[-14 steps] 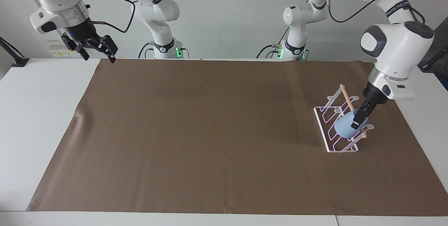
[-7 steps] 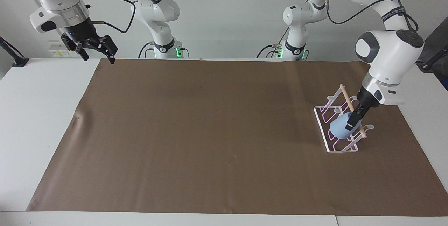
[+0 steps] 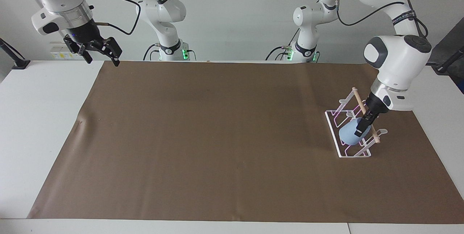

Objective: Hang cup on cup holder
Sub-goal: 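Lower the cup onto the wire rack with the left gripper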

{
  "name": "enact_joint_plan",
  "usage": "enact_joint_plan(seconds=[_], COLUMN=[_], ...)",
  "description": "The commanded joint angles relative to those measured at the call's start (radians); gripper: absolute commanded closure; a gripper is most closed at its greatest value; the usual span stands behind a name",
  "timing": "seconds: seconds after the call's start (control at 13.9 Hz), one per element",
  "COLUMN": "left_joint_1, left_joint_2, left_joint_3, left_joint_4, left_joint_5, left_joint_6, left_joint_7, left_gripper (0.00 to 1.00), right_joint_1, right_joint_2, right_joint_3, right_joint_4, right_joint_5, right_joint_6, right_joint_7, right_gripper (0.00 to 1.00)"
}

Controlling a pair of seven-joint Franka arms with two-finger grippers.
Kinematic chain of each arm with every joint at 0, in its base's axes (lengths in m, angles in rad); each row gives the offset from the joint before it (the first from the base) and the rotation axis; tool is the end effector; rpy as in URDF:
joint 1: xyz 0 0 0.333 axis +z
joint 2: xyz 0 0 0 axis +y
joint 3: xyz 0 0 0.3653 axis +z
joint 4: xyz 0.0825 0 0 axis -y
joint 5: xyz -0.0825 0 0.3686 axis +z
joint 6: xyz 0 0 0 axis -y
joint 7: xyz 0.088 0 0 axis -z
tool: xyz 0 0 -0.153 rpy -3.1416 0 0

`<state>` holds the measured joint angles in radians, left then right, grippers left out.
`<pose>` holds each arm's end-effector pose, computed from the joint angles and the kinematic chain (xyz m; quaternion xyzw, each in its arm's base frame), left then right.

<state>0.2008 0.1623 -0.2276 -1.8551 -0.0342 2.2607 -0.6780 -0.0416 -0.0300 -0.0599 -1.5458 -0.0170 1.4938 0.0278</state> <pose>0.6301 -0.0122 0.4707 0.9355 0.3294 0.1045 0.0729 0.5166 -0.0559 0.6483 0.9978 -0.0651 -0.0113 0.0072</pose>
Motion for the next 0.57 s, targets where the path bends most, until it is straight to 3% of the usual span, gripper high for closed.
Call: enact_joint_plan(seconds=[0.0, 0.14, 0.22, 0.36, 0.5], left_joint_1=[0.015, 0.014, 0.014, 0.014, 0.014], left_joint_2=[-0.029, -0.027, -0.029, -0.041, -0.047], left_joint_3=[-0.004, -0.006, -0.004, -0.004, -0.006], left_joint_4=[-0.029, -0.01, -0.007, 0.0, 0.026], left_joint_5=[0.011, 0.013, 0.013, 0.013, 0.014], left_joint_6=[0.011, -0.003, -0.004, -0.021, -0.059], left_joint_7=[0.002, -0.003, -0.002, 0.006, 0.009], left_gripper=[0.49, 0.13, 0.06, 0.0, 0.0], right_joint_1=[0.003, 0.003, 0.003, 0.002, 0.002], right_joint_2=[-0.027, -0.03, -0.03, -0.03, -0.03], right_joint_3=[-0.003, -0.003, -0.003, -0.003, -0.003], right_joint_4=[-0.039, -0.048, -0.048, -0.048, -0.048], right_joint_5=[0.006, 0.006, 0.006, 0.006, 0.006], right_joint_6=[0.058, 0.06, 0.06, 0.06, 0.062], right_joint_7=[0.004, 0.004, 0.003, 0.001, 0.001], right_gripper=[0.0, 0.0, 0.0, 0.0, 0.0])
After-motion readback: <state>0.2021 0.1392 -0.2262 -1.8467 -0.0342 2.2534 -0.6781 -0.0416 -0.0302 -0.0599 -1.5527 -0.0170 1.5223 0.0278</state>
